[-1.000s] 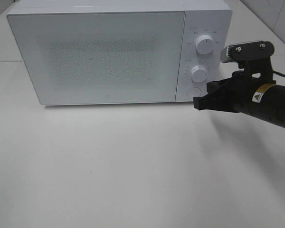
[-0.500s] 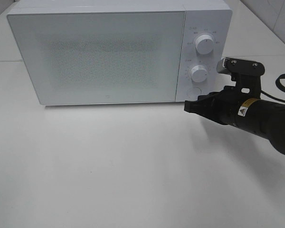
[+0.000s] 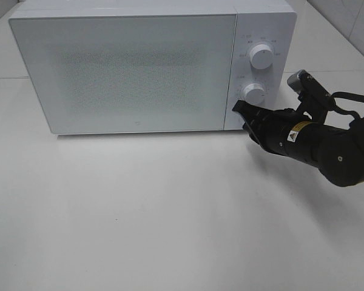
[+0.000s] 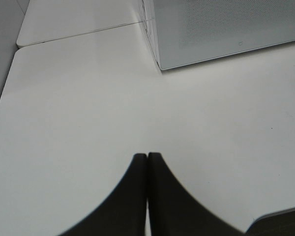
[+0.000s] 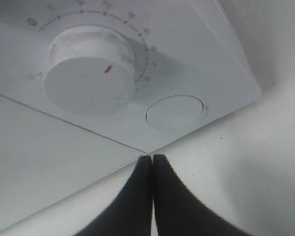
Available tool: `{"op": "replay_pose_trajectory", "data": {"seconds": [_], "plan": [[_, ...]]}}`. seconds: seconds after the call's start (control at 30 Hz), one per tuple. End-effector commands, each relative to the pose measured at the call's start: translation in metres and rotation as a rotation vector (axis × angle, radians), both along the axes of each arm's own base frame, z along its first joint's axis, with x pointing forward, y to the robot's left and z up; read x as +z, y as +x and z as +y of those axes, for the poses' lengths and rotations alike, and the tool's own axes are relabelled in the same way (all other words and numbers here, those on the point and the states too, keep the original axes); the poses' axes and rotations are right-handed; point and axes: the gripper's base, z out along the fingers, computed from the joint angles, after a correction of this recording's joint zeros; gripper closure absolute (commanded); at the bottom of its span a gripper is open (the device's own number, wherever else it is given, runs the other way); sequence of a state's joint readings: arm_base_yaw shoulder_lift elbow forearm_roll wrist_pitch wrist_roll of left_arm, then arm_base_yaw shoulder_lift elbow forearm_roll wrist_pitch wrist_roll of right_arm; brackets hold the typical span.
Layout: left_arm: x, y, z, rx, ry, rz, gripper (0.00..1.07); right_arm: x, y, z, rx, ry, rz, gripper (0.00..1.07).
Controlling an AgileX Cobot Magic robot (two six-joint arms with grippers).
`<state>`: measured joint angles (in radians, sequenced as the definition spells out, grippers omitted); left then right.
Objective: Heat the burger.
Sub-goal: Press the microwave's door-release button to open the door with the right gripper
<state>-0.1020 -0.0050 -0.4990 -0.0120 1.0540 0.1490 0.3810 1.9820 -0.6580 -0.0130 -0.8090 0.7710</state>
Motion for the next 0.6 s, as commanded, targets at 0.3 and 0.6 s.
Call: {"op": "replay_pose_trajectory", "data": {"seconds": [0.3, 0.6], "plan": [[0.001, -0.002, 0.0, 0.006, -0.013, -0.032, 1.06, -0.008, 0.013, -0.003, -0.188, 0.161, 0.022, 1.07], [0.001, -0.002, 0.0, 0.006, -0.013, -0.032, 1.06, -0.016, 0.016, -0.002, -0.232, 0.267, -0.006, 1.07]]}}
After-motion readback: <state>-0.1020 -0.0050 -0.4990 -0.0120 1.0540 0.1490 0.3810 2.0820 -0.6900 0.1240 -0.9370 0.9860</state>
